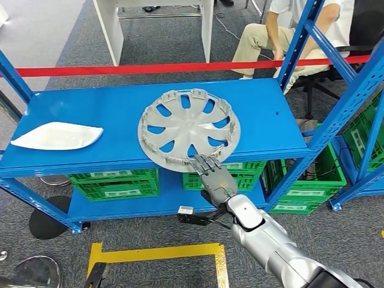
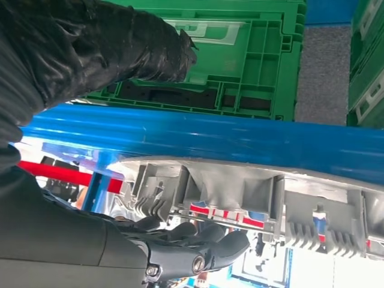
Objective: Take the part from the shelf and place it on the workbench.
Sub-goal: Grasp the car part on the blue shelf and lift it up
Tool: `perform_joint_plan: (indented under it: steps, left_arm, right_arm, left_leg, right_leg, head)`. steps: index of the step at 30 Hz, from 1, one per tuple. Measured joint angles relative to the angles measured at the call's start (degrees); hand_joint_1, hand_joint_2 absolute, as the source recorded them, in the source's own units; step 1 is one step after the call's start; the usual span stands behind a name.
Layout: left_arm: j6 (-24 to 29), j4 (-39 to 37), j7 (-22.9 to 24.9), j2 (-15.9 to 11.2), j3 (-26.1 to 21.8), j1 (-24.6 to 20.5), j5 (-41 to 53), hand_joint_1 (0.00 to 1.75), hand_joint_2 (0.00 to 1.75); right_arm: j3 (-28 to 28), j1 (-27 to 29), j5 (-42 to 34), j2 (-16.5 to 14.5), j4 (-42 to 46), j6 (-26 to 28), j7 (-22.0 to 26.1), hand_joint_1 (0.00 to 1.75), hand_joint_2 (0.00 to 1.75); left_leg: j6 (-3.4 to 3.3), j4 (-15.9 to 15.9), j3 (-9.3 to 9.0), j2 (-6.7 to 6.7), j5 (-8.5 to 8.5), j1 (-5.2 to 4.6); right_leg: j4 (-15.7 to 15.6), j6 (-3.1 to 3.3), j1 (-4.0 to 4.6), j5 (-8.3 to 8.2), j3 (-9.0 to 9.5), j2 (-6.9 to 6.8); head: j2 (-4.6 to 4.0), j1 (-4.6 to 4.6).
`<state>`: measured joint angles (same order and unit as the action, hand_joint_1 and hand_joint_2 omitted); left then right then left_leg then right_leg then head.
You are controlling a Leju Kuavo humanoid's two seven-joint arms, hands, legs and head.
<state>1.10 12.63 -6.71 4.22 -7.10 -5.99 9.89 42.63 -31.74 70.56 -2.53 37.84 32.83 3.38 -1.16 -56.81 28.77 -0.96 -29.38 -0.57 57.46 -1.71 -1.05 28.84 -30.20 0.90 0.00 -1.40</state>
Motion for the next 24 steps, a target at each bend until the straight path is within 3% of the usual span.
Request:
perform_joint_plan:
  steps: [24]
  left_arm:
    - [-0.14, 0.0, 0.33, 0.18, 1.09, 0.0, 0.26, 0.0, 1.75]
  right_arm:
    - [0.39, -3.33, -0.46, -1.6, -5.33, -0.02, -0.31, 0.0, 1.75]
  left_leg:
    - [0.0, -0.01, 0.0, 0.0, 0.01, 0.0]
  right_leg:
    - [0.0, 0.0, 0.0, 0.0, 0.0, -0.01]
  head:
    - [0.0, 0.0]
